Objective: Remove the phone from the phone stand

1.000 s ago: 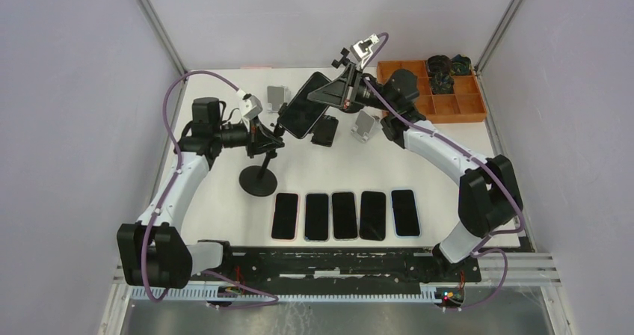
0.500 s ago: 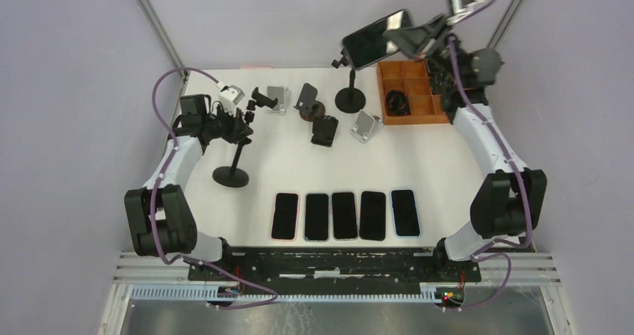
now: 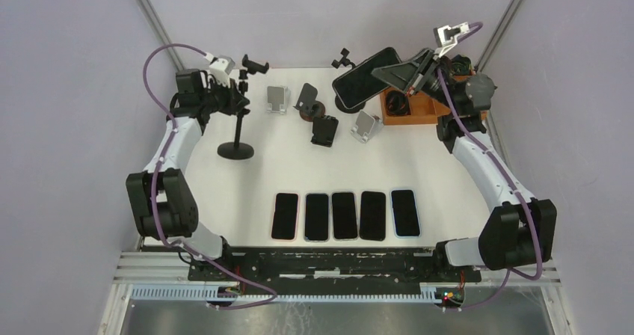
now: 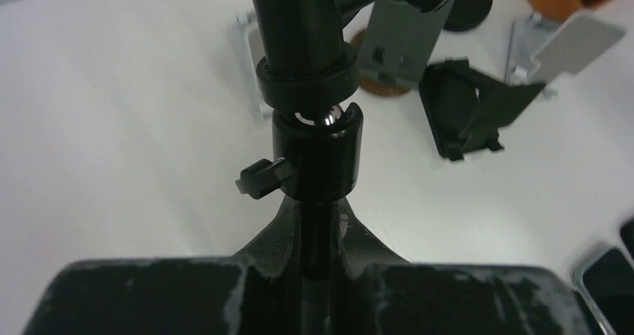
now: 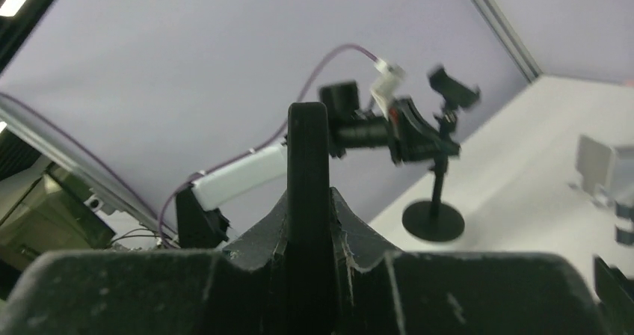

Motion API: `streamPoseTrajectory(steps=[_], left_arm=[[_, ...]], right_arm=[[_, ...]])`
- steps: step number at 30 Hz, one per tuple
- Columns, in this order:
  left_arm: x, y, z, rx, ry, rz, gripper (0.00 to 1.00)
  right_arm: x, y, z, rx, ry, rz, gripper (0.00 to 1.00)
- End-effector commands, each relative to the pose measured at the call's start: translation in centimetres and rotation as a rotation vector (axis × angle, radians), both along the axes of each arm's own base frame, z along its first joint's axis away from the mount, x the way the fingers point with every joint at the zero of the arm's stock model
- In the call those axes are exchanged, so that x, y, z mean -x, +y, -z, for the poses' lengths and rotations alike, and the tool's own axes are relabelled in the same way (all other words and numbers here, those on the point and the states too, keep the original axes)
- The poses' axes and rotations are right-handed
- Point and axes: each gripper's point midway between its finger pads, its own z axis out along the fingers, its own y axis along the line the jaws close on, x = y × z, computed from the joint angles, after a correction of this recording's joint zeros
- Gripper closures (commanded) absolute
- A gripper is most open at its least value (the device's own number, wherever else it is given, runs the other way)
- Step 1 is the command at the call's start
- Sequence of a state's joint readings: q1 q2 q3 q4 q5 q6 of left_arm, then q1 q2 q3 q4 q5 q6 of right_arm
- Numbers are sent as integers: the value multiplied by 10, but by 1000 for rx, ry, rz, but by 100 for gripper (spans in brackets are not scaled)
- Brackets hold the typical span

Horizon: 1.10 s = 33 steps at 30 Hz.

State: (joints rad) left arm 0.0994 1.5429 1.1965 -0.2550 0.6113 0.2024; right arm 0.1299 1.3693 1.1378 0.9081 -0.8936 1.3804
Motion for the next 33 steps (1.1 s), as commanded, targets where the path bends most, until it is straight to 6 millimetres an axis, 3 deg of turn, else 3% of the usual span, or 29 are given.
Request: streamPoseTrajectory(steps=[1,10,14,20,33], left_arm=[[-56,-15,-97,172,-288,9,98],[-114,-30,-132,312,-463,72,98],[-135,-25,-138,302,-564,51,98],[-164,-1,-135,240,-696,-66,98],[-184,24,-121,89,-809,-114,98]], right_arm=[[4,5,22,131,-35,69,100],[15,3,66,173,4,78,100],[15,3,78,177,21,78,100],[16,4,77,170,13,72,100],[8,7,85,200,23,57,100]])
